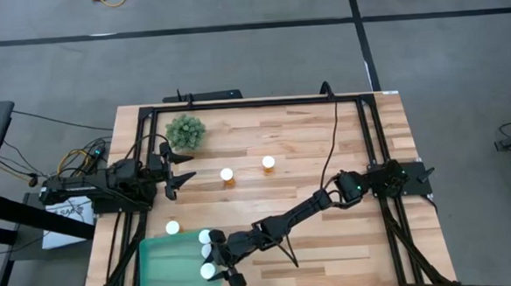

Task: Pick and place pill bottles into a basket
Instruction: Put the yellow pill bottle into the green bin, then put the middle yellow pill bottle into the green bin

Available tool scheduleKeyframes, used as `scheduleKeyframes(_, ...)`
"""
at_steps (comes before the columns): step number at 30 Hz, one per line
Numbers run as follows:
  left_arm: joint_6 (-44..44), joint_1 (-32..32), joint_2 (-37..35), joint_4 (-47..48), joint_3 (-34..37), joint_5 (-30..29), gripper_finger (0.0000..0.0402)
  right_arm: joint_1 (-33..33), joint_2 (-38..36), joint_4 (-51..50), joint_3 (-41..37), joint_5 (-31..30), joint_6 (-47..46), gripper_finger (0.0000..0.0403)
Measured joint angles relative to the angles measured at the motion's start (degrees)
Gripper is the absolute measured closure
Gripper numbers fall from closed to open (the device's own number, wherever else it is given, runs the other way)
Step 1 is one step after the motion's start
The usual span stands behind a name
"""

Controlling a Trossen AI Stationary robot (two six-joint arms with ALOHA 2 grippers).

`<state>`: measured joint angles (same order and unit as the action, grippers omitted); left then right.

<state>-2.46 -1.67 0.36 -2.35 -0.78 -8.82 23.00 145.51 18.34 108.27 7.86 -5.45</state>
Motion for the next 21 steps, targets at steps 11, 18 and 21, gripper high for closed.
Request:
scheduleKeyframes(11,-0.2,0.0,0.0,0.0,0.0,0.0,0.0153,0.0,-0.3,-1.3,0.0,0.2,2.2,0.0142)
scheduleKeyframes(18,-0.3,0.0,0.0,0.0,0.0,0.0,0.0153,-0.6,-3.3,-5.2,-0.2,-0.5,5.8,0.0141)
scheduleKeyframes(21,0.0,0.0,0.0,0.0,0.0,0.0,0.0153,-0.7,-5.3,-7.7,-0.2,-1.6,7.8,0.0141)
